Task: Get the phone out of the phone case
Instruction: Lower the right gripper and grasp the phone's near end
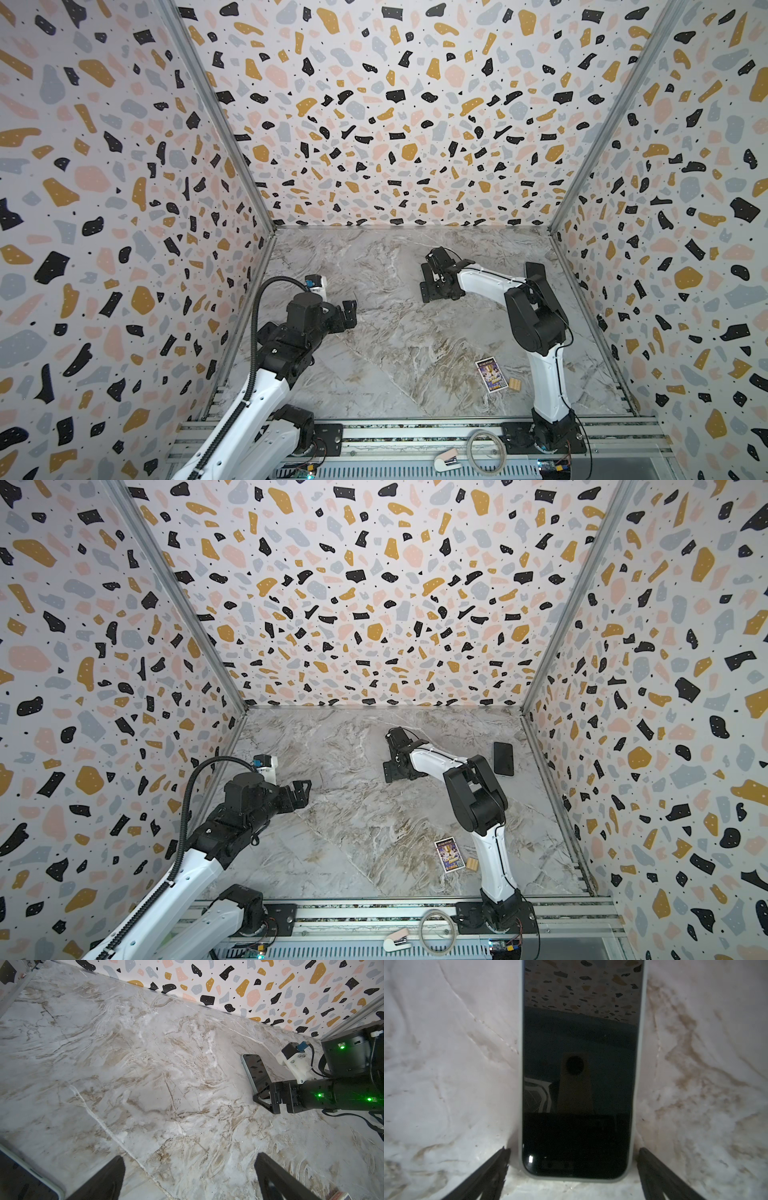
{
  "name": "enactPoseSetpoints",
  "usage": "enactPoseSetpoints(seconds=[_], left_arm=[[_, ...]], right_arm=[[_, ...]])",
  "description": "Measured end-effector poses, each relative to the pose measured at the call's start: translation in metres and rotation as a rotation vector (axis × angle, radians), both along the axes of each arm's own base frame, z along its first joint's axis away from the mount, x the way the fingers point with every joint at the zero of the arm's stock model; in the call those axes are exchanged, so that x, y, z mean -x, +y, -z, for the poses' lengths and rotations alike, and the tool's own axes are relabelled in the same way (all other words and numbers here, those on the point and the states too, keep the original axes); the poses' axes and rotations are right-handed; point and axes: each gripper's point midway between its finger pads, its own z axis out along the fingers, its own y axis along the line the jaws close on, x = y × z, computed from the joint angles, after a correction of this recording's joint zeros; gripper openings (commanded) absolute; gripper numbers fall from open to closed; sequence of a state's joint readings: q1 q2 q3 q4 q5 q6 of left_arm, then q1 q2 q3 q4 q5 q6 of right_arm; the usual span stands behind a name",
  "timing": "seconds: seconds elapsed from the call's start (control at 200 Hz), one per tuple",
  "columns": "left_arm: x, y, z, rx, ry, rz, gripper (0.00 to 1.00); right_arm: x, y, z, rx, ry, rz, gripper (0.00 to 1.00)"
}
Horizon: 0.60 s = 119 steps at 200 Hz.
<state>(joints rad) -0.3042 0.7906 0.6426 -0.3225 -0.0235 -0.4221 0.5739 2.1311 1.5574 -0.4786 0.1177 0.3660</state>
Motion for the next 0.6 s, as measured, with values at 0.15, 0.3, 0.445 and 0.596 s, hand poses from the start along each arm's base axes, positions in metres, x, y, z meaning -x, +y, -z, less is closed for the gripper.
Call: enactPoseSetpoints(seconds=[0.15,0.3,0.445,0.596], left_arm=[[0.0,0.0,-0.001,0.0,-0.003,-0.001,1.0],[0.0,0.0,-0.002,0.001,-0.006,-0.001,0.99],[0.0,0.001,-0.002,0.001,-0.007,-0.002,1.0],[0.0,0.001,-0.002,0.0,-0.008,-0.004,1.0]], right_arm=[[-0.006,0.002,-0.005,-0.001,-0.02,0.008,0.94],[-0.017,0.006,-0.004,0.003,-0.035,0.014,0.9],[-0.027,0.01,0.0,0.009,-0.038,0.021,0.87],[-0.043,0.013,-0.001,0.006,-0.052,0.033,0.81]])
